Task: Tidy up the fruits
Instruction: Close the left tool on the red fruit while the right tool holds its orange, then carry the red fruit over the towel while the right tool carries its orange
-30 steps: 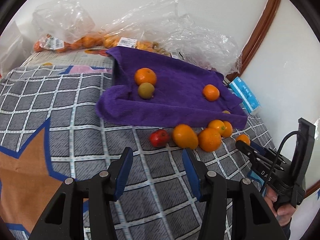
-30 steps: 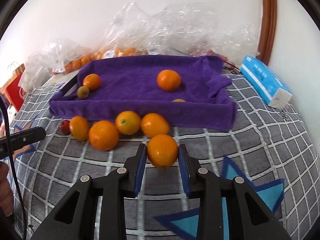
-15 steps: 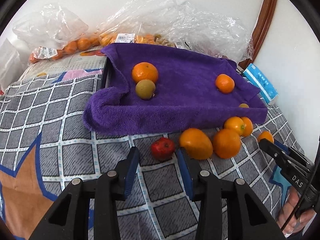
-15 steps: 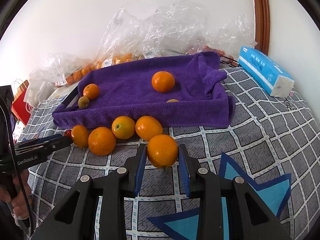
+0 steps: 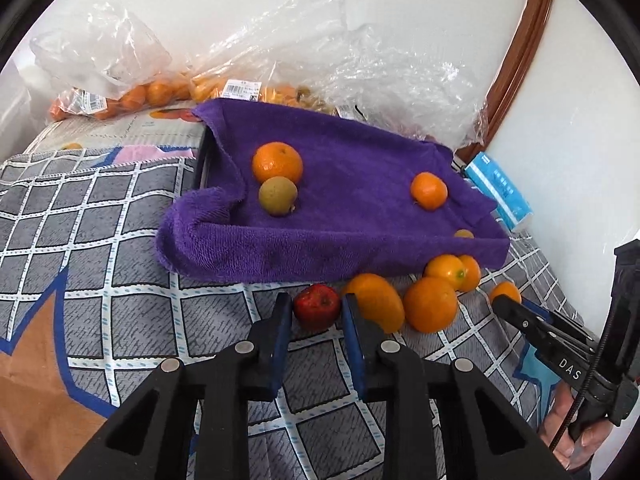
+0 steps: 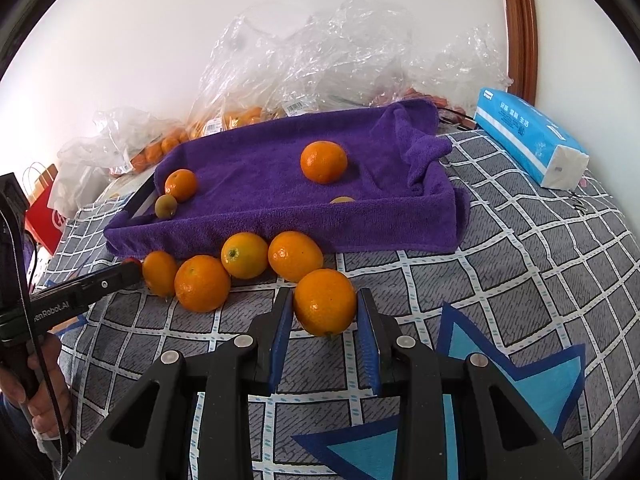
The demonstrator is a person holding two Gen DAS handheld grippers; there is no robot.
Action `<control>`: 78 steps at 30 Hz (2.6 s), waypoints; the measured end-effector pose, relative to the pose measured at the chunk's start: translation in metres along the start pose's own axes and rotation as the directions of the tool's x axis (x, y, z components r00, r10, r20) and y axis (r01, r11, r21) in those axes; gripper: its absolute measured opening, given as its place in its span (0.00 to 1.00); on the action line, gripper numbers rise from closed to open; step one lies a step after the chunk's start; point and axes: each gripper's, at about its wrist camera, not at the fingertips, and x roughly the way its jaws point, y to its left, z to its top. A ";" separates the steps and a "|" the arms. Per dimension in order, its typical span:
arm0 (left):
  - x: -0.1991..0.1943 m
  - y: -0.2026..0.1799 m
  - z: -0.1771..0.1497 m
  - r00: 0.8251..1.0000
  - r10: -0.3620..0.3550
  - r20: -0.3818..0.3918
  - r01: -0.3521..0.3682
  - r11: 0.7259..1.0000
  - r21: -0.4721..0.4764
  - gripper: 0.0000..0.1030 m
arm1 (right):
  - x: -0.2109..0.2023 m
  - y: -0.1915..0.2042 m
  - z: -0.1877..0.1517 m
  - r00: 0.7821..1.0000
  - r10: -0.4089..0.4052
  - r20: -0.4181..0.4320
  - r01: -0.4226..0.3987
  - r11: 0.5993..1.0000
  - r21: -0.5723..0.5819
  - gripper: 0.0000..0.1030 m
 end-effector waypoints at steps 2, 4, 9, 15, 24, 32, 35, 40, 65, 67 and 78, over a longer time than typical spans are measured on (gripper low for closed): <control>-0.001 0.001 0.000 1.000 -0.002 0.010 0.002 1.000 -0.005 0.24 | -0.001 -0.001 0.000 1.000 0.001 0.005 -0.001 1.000 0.005 0.31; -0.005 0.002 0.000 1.000 0.001 0.029 0.000 1.000 -0.010 0.24 | -0.001 -0.002 0.000 1.000 0.003 0.008 -0.003 1.000 0.011 0.31; -0.011 0.001 0.000 0.998 0.002 0.063 -0.002 1.000 -0.005 0.24 | -0.004 -0.002 -0.001 1.000 0.010 0.020 -0.010 1.000 0.011 0.31; -0.015 -0.001 0.000 0.996 0.007 0.086 -0.007 1.000 -0.005 0.24 | -0.007 -0.002 -0.001 0.999 0.006 0.032 -0.006 1.000 0.020 0.31; -0.022 0.000 0.000 0.993 0.005 0.117 -0.004 1.000 -0.012 0.24 | -0.014 -0.010 -0.001 0.998 0.008 0.061 -0.012 0.998 0.059 0.31; -0.035 -0.002 -0.001 0.984 0.036 0.175 -0.037 0.999 0.001 0.24 | -0.013 -0.010 0.000 0.998 -0.013 0.057 0.010 0.998 0.062 0.31; -0.040 -0.004 0.002 0.983 0.017 0.182 -0.018 1.000 0.002 0.24 | -0.017 -0.014 0.005 0.999 0.018 0.046 -0.022 0.995 0.099 0.31; -0.050 -0.008 0.015 0.981 0.087 0.176 -0.087 0.996 -0.005 0.24 | -0.039 -0.009 0.027 0.995 -0.017 0.095 0.011 0.998 0.063 0.31; -0.016 0.021 0.094 0.960 0.124 0.253 -0.112 0.992 -0.060 0.24 | 0.009 0.016 0.122 0.979 -0.017 0.204 0.027 0.998 -0.050 0.31; -0.006 0.027 0.088 0.965 0.120 0.235 -0.108 0.992 -0.064 0.24 | 0.023 0.008 0.116 0.981 -0.028 0.193 0.037 0.998 -0.043 0.31; 0.023 0.045 0.076 0.977 0.126 0.170 -0.112 0.989 -0.092 0.24 | 0.061 -0.024 0.106 0.995 -0.044 0.092 0.043 0.999 0.011 0.31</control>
